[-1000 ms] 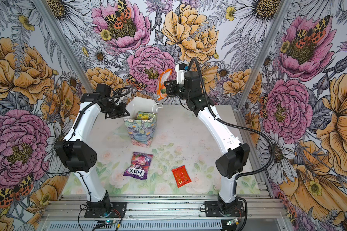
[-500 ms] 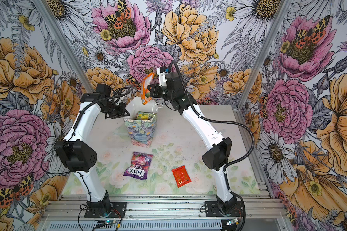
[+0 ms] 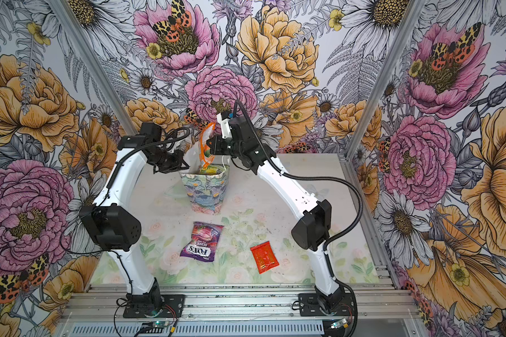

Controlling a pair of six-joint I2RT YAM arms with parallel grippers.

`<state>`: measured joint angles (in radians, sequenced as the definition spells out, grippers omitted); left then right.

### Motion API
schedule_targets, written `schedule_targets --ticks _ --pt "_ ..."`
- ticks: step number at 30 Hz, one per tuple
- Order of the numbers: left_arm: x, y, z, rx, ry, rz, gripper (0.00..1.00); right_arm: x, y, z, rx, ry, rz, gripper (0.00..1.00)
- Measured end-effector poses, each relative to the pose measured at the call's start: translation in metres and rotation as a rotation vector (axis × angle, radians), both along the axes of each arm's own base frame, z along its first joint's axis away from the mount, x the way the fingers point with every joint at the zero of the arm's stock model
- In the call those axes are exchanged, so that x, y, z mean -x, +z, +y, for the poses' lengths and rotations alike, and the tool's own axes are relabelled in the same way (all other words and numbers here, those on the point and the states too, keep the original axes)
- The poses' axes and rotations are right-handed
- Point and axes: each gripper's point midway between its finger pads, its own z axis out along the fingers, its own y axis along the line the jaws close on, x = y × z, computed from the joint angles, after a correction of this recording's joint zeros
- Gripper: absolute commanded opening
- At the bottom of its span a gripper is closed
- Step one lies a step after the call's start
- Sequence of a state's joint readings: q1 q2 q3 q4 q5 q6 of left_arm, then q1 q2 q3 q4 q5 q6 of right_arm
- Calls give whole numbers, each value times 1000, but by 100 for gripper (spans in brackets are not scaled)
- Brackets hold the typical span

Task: Place the snacks into the paper bag
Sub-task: Place the snack in the paper bag.

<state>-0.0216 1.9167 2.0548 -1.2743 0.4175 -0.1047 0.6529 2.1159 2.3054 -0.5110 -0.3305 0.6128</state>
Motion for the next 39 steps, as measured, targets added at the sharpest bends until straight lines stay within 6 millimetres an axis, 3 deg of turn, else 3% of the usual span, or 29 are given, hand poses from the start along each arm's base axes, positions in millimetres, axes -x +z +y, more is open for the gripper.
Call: schedule_targets --ticks 4,16,21,30,39 --pt "0 0 0 0 0 0 0 5 -9 5 13 12 18 0" --pt "0 0 0 3 -1 0 0 16 -9 17 1 31 36 0" --pt "0 0 0 3 -1 0 0 14 -13 19 -3 29 43 0" --pt "0 -1 3 3 6 3 0 1 -44 29 13 21 86 0" --pt "0 -2 5 3 10 6 0 1 -40 29 8 21 78 0"
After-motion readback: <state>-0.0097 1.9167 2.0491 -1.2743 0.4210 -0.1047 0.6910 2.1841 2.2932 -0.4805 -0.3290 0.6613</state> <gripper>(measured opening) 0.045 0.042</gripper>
